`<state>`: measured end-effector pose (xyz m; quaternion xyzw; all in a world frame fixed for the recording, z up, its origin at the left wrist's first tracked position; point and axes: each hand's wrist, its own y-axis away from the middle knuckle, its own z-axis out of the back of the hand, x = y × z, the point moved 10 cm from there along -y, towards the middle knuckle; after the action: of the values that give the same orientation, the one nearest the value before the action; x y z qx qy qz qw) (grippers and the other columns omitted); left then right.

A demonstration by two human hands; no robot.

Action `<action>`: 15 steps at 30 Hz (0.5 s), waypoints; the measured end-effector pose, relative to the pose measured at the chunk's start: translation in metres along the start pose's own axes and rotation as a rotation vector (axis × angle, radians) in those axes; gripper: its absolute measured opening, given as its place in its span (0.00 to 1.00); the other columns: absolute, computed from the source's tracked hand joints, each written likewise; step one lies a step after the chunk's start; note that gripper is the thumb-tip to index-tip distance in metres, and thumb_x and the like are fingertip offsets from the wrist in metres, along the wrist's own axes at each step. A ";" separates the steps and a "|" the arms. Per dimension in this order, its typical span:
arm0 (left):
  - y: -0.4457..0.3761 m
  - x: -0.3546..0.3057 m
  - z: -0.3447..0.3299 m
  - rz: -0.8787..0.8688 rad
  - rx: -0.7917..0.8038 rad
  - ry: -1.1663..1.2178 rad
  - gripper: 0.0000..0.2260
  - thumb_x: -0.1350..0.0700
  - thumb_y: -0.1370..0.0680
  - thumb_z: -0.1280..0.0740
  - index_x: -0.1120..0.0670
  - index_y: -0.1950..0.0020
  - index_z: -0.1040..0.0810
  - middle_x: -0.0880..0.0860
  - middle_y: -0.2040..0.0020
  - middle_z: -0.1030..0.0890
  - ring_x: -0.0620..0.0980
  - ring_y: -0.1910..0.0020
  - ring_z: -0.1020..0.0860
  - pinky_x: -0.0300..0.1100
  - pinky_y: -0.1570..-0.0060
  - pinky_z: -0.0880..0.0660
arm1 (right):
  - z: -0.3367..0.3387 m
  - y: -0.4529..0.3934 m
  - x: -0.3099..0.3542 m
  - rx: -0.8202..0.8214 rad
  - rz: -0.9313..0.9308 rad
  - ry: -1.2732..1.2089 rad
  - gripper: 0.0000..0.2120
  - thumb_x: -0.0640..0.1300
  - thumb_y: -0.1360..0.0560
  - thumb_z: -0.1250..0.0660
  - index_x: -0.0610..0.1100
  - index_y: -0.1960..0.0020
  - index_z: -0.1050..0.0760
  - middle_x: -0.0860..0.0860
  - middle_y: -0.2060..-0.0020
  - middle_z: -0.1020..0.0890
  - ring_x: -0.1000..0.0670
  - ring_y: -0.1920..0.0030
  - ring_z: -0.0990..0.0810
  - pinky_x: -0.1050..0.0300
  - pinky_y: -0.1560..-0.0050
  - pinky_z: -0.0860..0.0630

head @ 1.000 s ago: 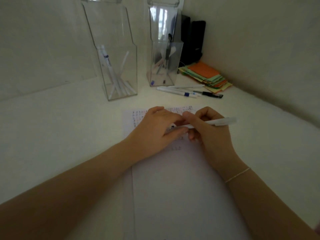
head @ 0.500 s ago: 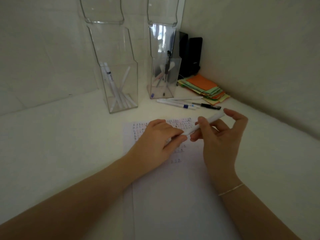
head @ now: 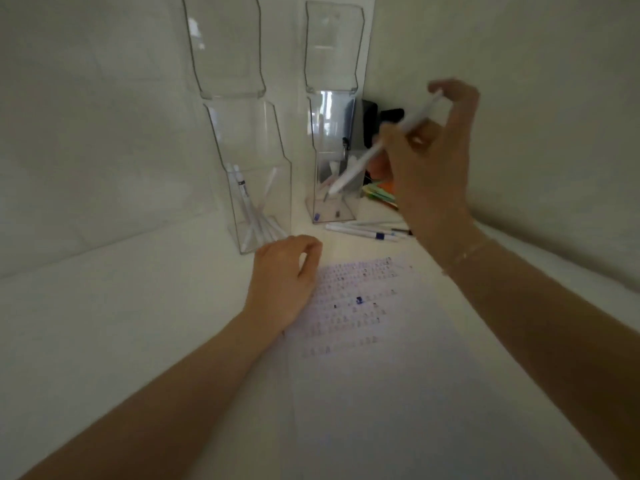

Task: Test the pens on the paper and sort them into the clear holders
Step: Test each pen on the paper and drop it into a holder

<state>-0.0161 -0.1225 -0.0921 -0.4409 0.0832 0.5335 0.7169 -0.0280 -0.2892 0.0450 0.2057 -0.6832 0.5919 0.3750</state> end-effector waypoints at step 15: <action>0.006 0.029 -0.031 0.046 0.273 -0.316 0.21 0.47 0.24 0.53 0.50 0.43 0.25 0.49 0.44 0.27 0.50 0.44 0.29 0.44 0.42 0.38 | -0.209 -0.015 -0.065 0.803 -0.005 0.736 0.10 0.40 0.20 0.48 0.38 0.50 0.30 0.41 0.57 0.21 0.44 0.60 0.22 0.57 0.62 0.31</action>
<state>0.0017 -0.1247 -0.1309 -0.2485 0.0510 0.5963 0.7617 0.0801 -0.1018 0.0099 0.1134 -0.2266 0.8383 0.4828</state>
